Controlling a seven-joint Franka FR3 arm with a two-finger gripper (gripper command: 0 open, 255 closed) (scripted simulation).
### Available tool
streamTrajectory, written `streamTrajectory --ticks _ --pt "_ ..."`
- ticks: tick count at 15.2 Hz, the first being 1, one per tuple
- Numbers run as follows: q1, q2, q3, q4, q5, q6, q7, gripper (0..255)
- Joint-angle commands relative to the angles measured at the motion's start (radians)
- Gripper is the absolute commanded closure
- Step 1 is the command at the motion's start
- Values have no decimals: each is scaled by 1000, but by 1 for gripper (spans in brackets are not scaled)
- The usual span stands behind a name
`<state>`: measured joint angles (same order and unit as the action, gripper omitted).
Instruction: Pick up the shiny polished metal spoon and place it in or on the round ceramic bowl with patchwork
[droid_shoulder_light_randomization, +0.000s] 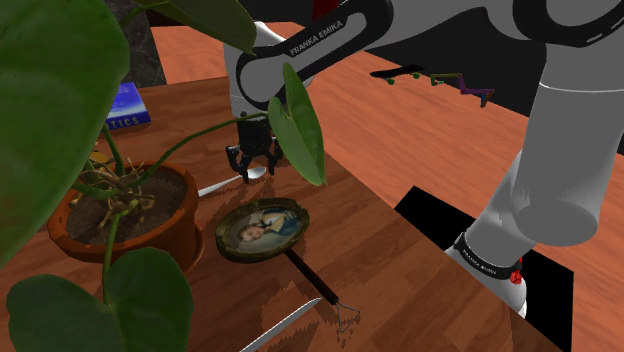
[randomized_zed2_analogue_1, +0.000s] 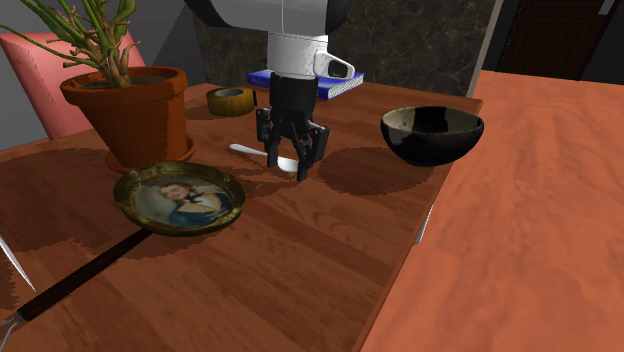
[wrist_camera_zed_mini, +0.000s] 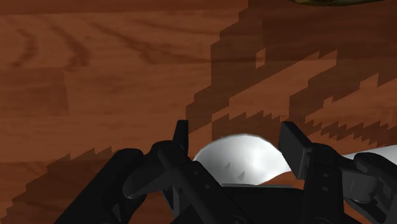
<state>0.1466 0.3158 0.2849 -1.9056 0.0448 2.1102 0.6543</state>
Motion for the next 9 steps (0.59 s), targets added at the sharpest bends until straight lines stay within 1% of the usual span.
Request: streamTrajectory --ticks 1,7,9 --pt "0 0 0 0 0 0 0 255" --pt "0 0 0 0 0 0 0 255" --pt "-1 -14 1 9 3 -23 0 255"
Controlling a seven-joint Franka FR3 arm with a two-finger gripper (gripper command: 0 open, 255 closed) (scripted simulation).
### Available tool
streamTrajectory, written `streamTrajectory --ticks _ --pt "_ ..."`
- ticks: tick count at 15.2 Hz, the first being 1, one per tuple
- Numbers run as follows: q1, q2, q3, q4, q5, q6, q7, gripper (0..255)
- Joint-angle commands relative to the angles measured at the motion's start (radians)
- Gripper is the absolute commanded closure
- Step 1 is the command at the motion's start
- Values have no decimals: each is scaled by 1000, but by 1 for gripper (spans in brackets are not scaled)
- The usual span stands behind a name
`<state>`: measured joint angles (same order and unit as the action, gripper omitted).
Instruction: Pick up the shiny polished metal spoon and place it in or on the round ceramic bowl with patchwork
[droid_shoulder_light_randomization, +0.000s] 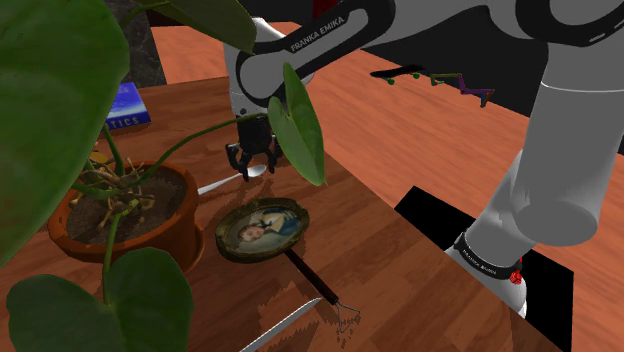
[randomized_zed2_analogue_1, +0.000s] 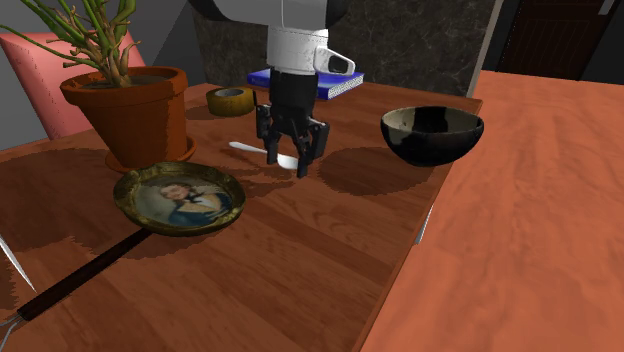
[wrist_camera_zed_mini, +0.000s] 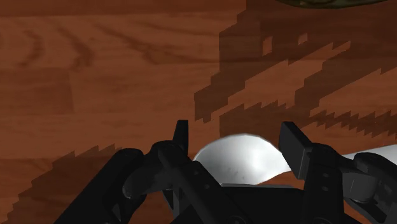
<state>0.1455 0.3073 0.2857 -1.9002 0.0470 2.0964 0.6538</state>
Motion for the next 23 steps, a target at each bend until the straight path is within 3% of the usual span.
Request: streamTrajectory --ticks 1,23 --pt "-1 -12 1 10 3 -21 0 255" --pt "-10 -108 8 184 24 -289 10 255"
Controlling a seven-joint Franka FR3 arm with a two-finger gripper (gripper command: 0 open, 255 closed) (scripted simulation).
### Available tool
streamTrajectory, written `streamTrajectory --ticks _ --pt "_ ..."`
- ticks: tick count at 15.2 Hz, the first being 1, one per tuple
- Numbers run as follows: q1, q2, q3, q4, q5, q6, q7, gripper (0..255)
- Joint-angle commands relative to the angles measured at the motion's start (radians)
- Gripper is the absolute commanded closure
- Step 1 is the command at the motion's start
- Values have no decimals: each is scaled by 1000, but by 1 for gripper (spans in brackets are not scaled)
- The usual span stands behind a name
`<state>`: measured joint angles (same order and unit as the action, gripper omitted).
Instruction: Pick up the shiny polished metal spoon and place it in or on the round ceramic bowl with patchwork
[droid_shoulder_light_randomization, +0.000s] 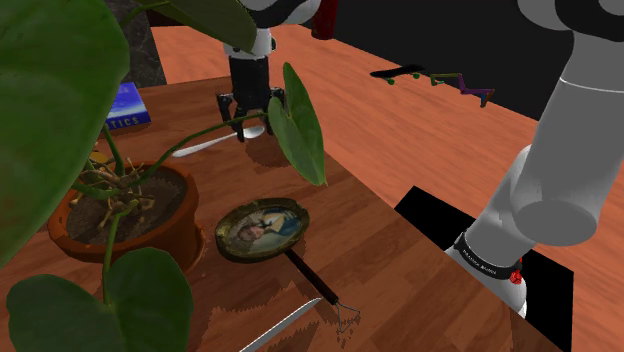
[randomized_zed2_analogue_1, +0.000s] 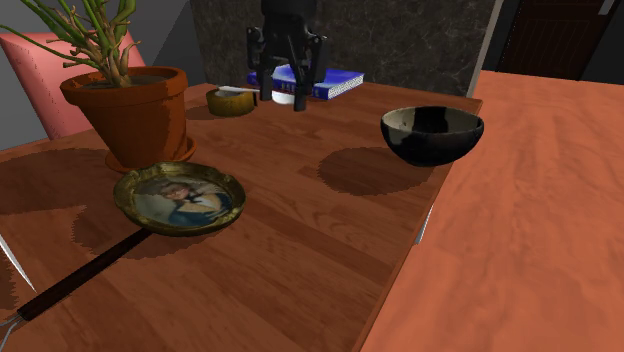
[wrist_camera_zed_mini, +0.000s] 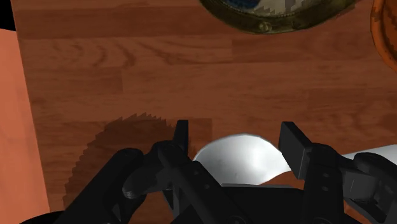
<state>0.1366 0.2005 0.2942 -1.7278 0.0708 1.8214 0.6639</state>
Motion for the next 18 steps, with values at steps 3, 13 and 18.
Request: streamTrajectory --ticks 3,13,18 --pt "-1 -7 0 45 1 -52 3 255" --pt "-66 -7 -45 117 -3 -135 -100 255" --pt "-128 22 -89 167 -13 -165 -203 255"
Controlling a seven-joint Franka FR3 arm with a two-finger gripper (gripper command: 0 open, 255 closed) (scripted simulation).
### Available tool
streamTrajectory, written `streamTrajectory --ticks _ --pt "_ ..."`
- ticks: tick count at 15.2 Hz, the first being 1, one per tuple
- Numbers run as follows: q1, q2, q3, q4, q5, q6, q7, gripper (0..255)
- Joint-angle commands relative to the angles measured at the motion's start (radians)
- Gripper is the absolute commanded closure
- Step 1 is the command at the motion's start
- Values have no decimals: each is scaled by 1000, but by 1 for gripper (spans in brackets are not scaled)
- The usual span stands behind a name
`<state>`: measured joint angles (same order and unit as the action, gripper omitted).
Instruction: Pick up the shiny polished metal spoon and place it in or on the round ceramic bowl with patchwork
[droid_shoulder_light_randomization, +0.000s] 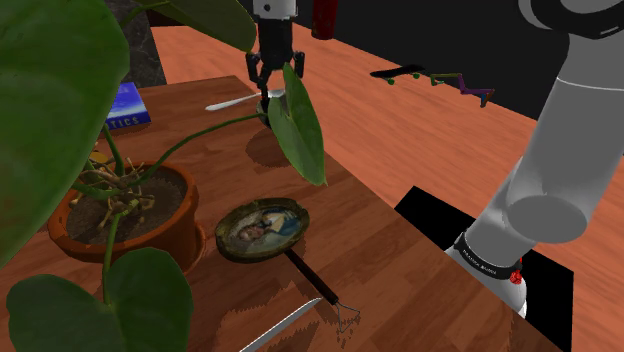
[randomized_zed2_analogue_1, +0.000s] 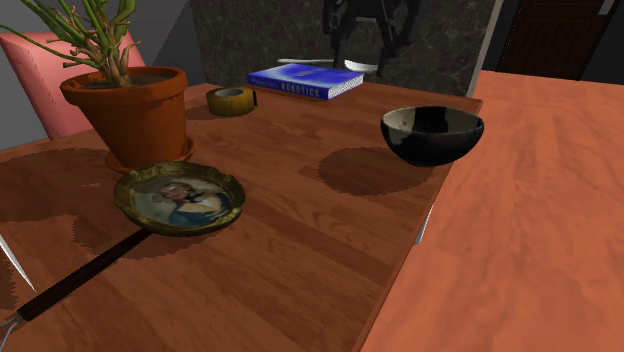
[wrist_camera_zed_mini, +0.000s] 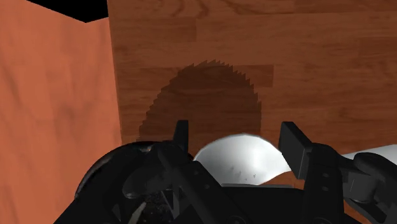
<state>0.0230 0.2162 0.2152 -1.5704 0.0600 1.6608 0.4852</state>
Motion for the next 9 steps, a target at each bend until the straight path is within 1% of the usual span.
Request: streamTrajectory --ticks 1,5,9 --pt "-26 15 -18 23 -5 -12 -44 255" --pt "-73 61 -50 94 -15 -43 -122 255" --pt "-119 124 -80 191 -26 -83 -197 255"
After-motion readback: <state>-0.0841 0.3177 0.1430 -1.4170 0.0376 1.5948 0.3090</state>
